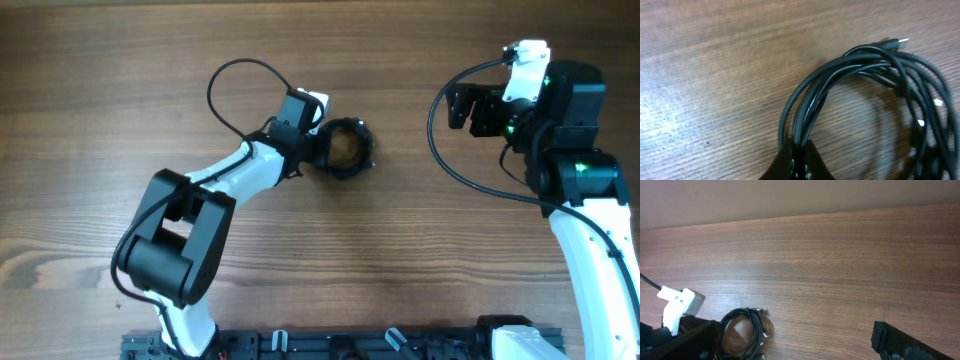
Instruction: Untangle cables
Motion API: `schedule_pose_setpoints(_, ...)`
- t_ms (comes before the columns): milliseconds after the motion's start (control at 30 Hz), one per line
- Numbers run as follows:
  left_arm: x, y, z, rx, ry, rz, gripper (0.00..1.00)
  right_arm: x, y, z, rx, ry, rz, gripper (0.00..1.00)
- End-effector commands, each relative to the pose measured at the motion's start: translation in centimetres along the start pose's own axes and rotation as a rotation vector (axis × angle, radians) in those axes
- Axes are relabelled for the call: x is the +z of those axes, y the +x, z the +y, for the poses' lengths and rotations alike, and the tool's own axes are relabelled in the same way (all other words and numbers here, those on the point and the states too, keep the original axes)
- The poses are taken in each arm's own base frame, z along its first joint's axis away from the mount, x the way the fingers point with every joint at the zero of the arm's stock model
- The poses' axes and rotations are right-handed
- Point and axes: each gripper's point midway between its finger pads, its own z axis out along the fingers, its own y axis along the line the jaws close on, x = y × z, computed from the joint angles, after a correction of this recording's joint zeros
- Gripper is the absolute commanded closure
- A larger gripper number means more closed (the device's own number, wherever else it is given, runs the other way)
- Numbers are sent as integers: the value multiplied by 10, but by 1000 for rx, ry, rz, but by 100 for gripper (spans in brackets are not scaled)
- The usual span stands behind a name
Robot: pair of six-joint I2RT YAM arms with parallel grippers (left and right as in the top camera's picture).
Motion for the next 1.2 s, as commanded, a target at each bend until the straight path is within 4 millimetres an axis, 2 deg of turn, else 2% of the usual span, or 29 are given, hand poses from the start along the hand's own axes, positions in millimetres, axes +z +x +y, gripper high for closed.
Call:
schedule_pose_setpoints(0,-43,-58,-18,20,51,-156,96,13,13,-2,7,-1,51,0)
schedule_pose_setpoints(100,-62,-77,-21,25,58,-208,96,22,23,-5,29,3,93,0)
schedule_pose_setpoints(233,-83,-93,-19,23,58,-263,96,34,36,-7,47,-1,149,0)
schedule_pose_setpoints(433,-103,-104,-4,-3,50,-301,96,41,40,-6,98,-13,164,0)
schedule_pose_setpoints(700,-124,-110,-11,-9,213,-314,96,41,39,-5,184,-15,164,0)
schedule_pose_setpoints(767,-129,-111,-15,-5,257,-315,96,41,40,5,191,-70,171,1)
schedule_pose_setpoints(867,-132,-111,-19,0,275,-318,96,41,43,34,66,-263,188,0)
schedule_pose_setpoints(900,-133,-111,-20,2,278,-319,96,41,45,38,64,-291,196,0)
schedule_pose_setpoints(1067,-137,-112,-24,8,300,-323,96,62,58,32,181,-272,259,0)
schedule_pose_setpoints(1100,-138,-112,-24,8,300,-325,96,65,59,29,232,-254,265,0)
schedule_pose_setpoints(1167,-141,-113,-25,10,301,-331,96,76,62,19,453,-174,290,0)
